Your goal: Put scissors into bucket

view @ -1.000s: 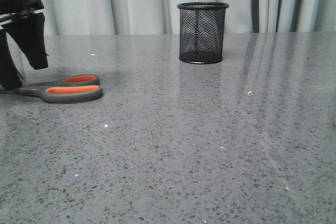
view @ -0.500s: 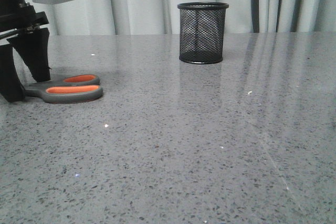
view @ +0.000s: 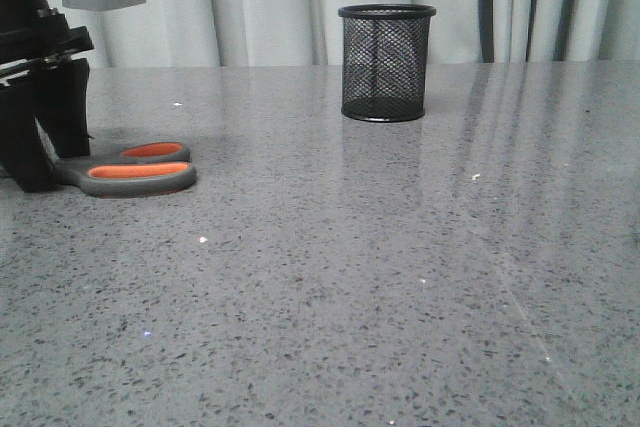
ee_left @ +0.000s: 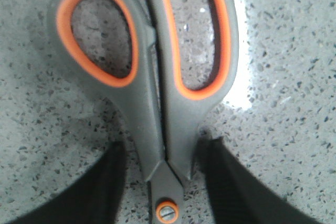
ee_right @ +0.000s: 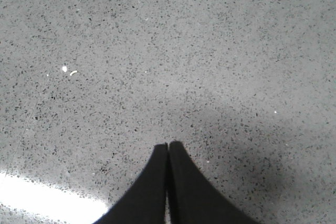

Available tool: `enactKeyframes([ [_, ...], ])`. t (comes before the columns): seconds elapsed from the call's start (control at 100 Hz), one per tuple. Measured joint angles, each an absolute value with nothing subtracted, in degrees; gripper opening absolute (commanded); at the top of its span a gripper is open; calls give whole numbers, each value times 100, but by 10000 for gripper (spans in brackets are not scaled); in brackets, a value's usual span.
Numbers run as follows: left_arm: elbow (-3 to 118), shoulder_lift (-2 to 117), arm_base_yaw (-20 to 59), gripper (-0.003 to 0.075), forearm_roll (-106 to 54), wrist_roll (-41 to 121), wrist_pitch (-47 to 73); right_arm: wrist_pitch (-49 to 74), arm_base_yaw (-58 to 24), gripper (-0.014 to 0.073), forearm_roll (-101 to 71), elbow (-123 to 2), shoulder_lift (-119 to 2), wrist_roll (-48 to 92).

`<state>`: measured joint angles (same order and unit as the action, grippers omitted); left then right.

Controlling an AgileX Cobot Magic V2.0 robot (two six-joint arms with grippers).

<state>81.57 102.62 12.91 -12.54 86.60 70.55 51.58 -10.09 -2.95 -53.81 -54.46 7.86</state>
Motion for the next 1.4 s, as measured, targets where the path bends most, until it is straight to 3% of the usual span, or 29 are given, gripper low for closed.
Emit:
enactKeyframes([
  [0.11,8157,10262,1291,142,-1265,8660,7055,5158,-1009,-50,-295,-5381,-5446,786],
  [0.3,8157,10262,1291,113,-1336,8660,7055,5158,-1009,-50,-295,-5381,-5446,789],
  [1.01,8357,9702,1291,113,-1233,8538,7020,5038,-1009,-50,-338,-5381,-5446,818],
  [1.4,8844,8888,1291,113,-1314,8373,7121,4330,-1009,-50,-2281,-5381,-5537,2269],
])
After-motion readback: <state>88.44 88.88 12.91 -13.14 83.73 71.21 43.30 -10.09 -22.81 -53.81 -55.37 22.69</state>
